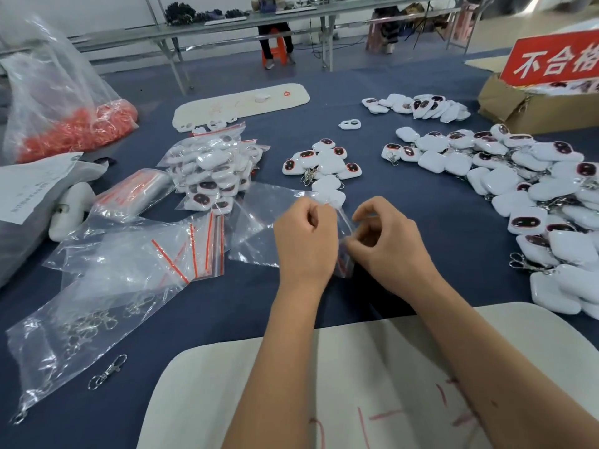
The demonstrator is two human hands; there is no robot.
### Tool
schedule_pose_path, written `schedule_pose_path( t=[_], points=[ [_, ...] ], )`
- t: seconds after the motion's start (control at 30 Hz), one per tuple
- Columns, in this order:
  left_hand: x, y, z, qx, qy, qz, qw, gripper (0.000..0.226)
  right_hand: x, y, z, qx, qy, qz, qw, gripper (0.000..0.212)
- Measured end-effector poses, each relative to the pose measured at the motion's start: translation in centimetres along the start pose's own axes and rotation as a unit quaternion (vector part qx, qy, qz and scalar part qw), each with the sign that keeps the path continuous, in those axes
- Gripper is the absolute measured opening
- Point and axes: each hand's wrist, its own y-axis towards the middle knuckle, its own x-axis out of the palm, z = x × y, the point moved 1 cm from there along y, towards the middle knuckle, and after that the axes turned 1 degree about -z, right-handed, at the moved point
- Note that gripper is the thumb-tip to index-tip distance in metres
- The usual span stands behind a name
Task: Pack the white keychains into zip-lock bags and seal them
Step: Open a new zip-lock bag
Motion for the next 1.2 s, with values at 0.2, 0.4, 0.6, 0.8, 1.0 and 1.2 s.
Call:
schedule_pose_path(
  t=[0.2, 0.4, 0.6, 0.8, 1.0, 1.2],
  points=[
    [1.8, -1.1, -0.8, -0.032, 0.102, -0.029, 0.994, 0.038, -0.3, 0.0, 0.2, -0.008, 0.025, 0.023, 0.999, 0.022],
    [-1.2, 0.4, -0.7, 0.014, 0.104, -0.049, 0.993, 0.028, -0.7, 0.5, 1.0, 0.071, 0.039, 0.095, 0.992, 0.023],
    [-3.1, 1.3, 0.6, 0.035, 0.125, -0.064, 0.989, 0.032, -0.9, 0.7, 1.0, 0.064, 0.040, 0.085, 0.993, 0.020],
    [-3.8, 1.3, 2.1, -0.042, 0.295, 0.008, 0.955, 0.009, -5.3, 0.6, 2.2, 0.123, -0.251, 0.350, 0.894, 0.031],
    [-0.8, 0.1, 2.3, -0.065, 0.334, -0.091, 0.936, 0.018, -7.3, 1.1, 4.5, 0.231, -0.373, 0.207, 0.875, 0.039],
    [1.5, -1.3, 0.4, -0.064, 0.338, -0.092, 0.935, 0.029, -5.0, 0.9, 3.2, 0.039, -0.249, 0.130, 0.959, 0.037]
  ],
)
